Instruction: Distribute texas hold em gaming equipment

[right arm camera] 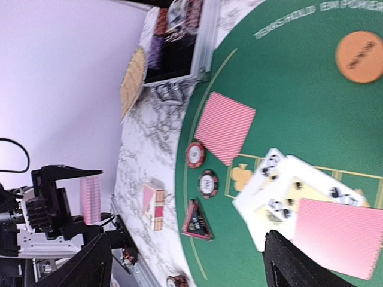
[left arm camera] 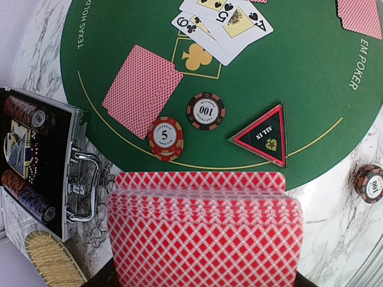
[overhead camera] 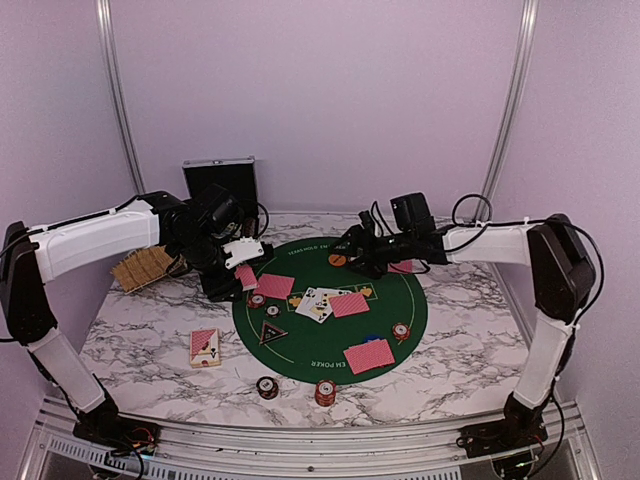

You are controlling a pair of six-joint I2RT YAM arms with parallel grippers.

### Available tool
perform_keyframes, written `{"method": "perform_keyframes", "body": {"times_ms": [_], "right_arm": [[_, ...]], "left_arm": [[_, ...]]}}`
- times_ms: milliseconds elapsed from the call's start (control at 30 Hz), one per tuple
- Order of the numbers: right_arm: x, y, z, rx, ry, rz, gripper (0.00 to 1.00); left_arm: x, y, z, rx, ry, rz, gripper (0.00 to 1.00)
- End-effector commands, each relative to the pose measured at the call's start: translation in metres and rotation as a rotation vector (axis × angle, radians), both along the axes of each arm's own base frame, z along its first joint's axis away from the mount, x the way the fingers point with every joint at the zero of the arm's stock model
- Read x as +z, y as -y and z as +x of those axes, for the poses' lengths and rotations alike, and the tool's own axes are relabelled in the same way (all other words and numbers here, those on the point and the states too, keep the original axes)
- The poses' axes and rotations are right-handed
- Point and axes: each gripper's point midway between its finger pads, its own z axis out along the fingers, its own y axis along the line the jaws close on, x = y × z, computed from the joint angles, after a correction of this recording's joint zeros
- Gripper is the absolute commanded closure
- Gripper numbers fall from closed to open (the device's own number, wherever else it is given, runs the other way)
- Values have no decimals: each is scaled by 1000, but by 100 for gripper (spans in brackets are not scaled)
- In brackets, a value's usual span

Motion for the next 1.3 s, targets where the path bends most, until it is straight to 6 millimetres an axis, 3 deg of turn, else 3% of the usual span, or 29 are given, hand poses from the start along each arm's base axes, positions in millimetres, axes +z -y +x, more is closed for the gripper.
{"method": "perform_keyframes", "body": {"times_ms": [0, 167, 433, 1267], "right_arm": [[29, -62, -22, 117, -41, 215, 14], [29, -110, -46, 199, -106, 335, 14], [30, -157, -70, 285, -152, 443, 14], [23, -205, -94, 376, -217, 488, 19]], "left_arm": [[11, 3, -1, 7, 12, -23, 100], [12, 2, -1, 2, 14, -22, 100], [11, 6, -4, -8, -1, -40, 100], [13, 9, -4, -8, -4, -52, 100]]}}
